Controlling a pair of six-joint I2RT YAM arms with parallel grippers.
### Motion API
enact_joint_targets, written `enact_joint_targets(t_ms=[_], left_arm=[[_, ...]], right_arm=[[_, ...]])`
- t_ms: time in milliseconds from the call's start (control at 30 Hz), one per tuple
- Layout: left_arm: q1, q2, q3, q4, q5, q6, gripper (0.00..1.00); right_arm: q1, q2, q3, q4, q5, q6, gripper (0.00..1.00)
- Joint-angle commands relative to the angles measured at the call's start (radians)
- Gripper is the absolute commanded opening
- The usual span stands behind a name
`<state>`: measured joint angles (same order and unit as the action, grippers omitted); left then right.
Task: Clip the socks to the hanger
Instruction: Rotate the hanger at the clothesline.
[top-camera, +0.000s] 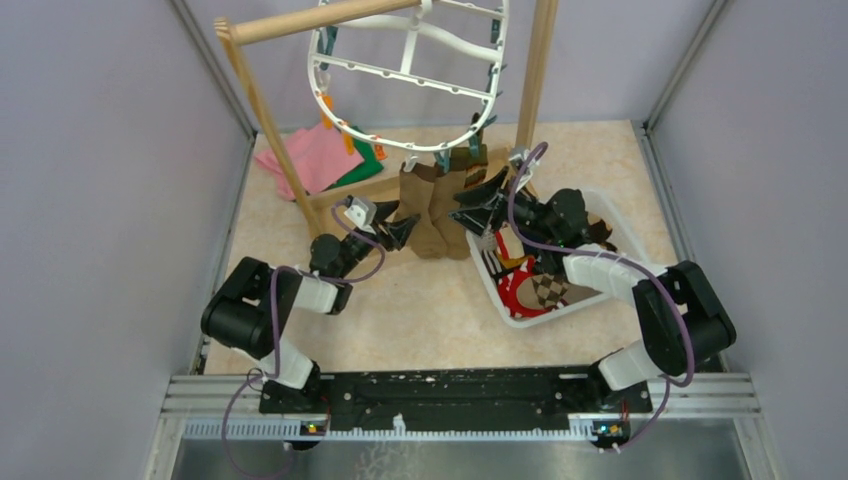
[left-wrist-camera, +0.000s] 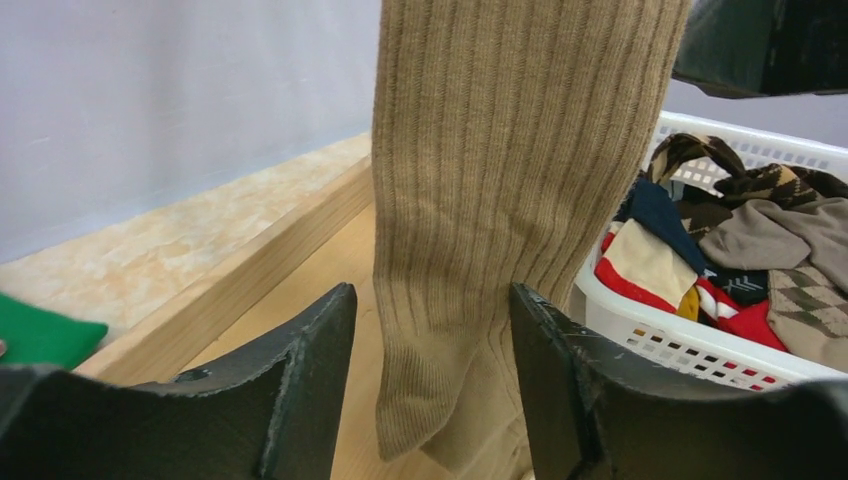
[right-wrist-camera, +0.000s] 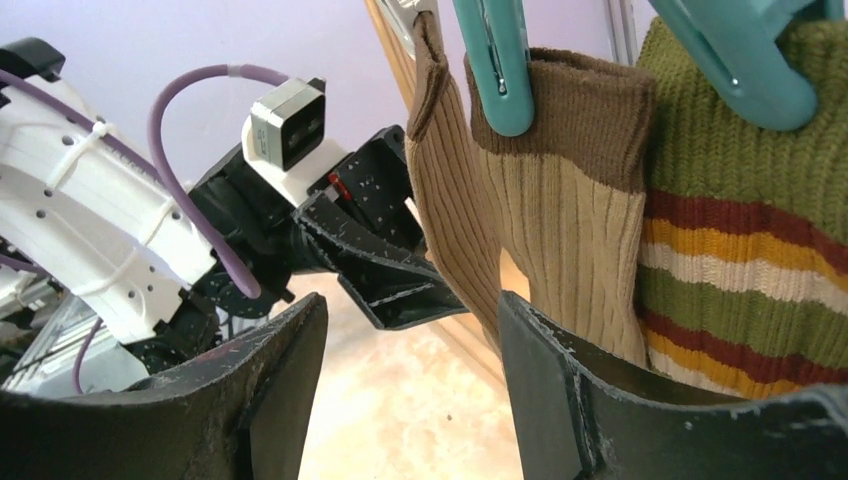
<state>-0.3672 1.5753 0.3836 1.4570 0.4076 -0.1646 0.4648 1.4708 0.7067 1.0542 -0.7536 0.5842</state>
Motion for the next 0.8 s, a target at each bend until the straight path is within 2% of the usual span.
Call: enact_joint_targets(t_ms=[0, 67, 133, 200, 400, 600, 667, 767], left_arm=[[0.005, 0.034, 0.046, 0.218, 0.101, -0.043, 0.57], [0.004, 0.039, 0.047, 0.236, 0.125, -0.084, 0.34], [0.004, 0.046, 0.054, 0.261, 0.192, -0.111, 0.22], [0.002, 0.054, 0.065, 0.280, 0.237, -0.179, 0.16], [-0.010, 0.099, 0.105, 0.333, 0.301, -0.371, 0.11], [-0.048, 0.103, 0.138, 0.334, 0.324, -0.398, 0.11], [-0.062, 0.100, 0.149, 0.334, 0.331, -0.399, 0.11], [-0.077, 0.103, 0.160, 0.334, 0.330, -0.402, 0.12]], right_arm=[[0.012, 0.010, 0.063, -0.019, 0.003, -0.036, 0.63], [0.012, 0.009, 0.067, -0.035, 0.014, -0.042, 0.63], [0.013, 0.012, 0.074, -0.044, 0.018, -0.039, 0.63], [0.014, 0.021, 0.088, -0.053, 0.013, -0.025, 0.63], [0.013, 0.026, 0.114, -0.072, 0.003, -0.011, 0.63], [0.014, 0.027, 0.127, -0.132, 0.018, -0.048, 0.59], [0.013, 0.030, 0.133, -0.125, -0.001, -0.047, 0.48], [0.013, 0.026, 0.145, -0.122, -0.028, -0.052, 0.25]])
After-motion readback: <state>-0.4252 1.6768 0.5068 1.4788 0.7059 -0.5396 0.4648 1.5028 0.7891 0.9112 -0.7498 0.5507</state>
